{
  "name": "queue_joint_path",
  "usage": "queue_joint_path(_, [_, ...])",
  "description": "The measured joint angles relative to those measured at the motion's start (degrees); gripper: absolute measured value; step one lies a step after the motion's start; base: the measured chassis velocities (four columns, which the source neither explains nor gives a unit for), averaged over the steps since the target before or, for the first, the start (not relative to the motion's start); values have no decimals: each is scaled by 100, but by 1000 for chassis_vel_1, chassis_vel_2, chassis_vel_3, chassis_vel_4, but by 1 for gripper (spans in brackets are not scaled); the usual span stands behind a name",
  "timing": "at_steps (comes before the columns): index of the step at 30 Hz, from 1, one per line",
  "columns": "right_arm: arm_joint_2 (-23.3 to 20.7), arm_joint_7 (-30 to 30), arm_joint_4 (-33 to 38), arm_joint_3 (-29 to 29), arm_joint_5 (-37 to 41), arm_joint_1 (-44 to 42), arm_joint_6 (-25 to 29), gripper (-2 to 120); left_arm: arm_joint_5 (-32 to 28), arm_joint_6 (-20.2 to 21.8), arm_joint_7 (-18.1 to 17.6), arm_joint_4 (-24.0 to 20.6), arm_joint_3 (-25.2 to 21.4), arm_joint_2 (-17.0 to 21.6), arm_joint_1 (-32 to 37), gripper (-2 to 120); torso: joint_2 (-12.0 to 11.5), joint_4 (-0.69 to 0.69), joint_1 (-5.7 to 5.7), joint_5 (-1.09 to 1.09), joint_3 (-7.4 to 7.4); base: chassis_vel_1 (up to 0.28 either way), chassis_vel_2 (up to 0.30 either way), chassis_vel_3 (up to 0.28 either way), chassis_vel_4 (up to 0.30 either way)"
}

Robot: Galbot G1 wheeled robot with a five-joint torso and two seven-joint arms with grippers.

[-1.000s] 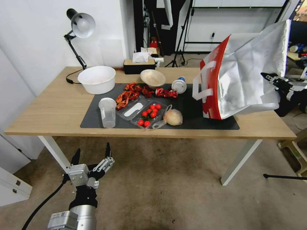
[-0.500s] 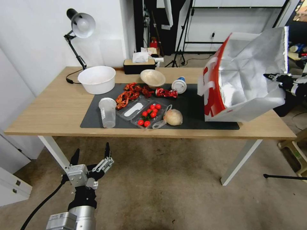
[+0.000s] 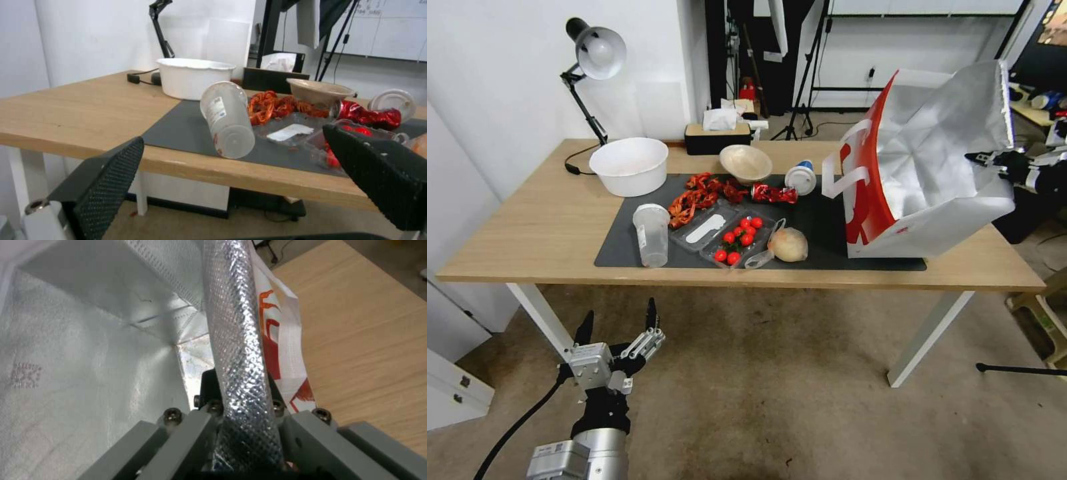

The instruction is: Pick up the food delivery bag from the floor and place it on the table.

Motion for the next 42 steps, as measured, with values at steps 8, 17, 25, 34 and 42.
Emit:
queue_joint_path(8, [20,-211,-150,-68,-34,-1,-123,0,-12,10,0,32,1,28,-24,100,0,0,0,0,0,0,0,0,0])
queue_joint_path(17, [13,-555,-303,-137,-377,-14,-81,4,-16,6,0,29,2,26,-5,100,0,0,0,0,0,0,0,0,0])
queue_joint_path(25, [-22,-951,-463,-215,-805,-32,206,32,16,-5,-1,-8,16,7,50,100,0,0,0,0,0,0,0,0,0])
queue_joint_path(34, [-31,-1871,-651,-325,-2343,-222,1134,67,43,-29,-1,-80,7,12,139,100,0,0,0,0,0,0,0,0,0])
queue_joint_path(42, [-53,-2253,-695,-216,-2883,-466,1546,95,102,-98,-5,-146,21,-37,242,100,0,0,0,0,0,0,0,0,0])
